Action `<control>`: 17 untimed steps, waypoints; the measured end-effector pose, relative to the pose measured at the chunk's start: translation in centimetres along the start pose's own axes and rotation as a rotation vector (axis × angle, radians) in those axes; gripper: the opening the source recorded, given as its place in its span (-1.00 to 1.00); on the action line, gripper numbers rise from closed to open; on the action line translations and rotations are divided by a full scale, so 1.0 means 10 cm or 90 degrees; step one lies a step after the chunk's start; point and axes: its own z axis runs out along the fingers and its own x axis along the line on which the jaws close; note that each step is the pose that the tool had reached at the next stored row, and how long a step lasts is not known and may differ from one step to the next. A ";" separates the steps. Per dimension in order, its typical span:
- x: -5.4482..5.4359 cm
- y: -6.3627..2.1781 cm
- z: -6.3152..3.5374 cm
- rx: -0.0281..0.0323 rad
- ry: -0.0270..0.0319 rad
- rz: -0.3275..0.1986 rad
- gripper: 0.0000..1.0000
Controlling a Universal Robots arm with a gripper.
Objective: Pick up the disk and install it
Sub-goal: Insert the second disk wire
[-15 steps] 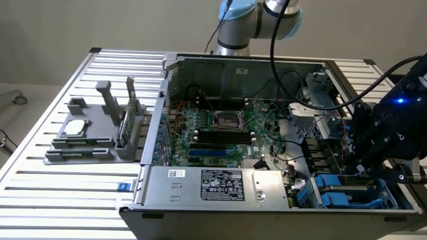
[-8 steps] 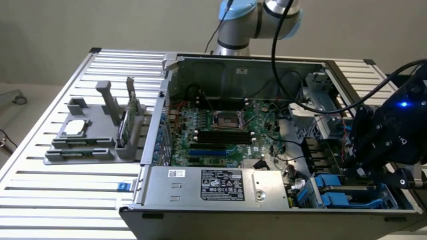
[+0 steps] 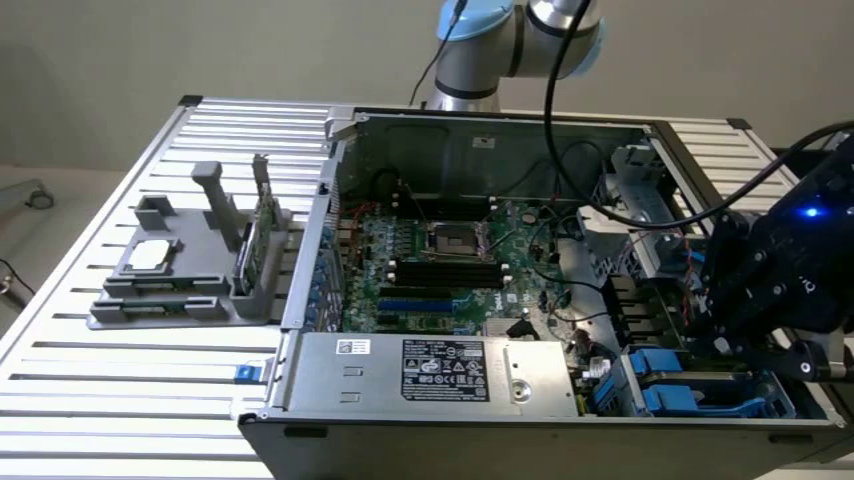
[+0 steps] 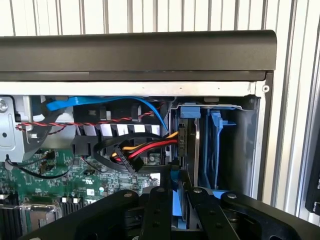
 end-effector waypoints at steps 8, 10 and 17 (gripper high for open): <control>-0.08 0.018 0.005 0.0020 0.0139 0.001 -0.61; -0.09 0.018 0.006 0.0025 0.0154 0.001 -0.61; -0.12 0.026 0.011 0.0037 0.0245 0.004 -0.61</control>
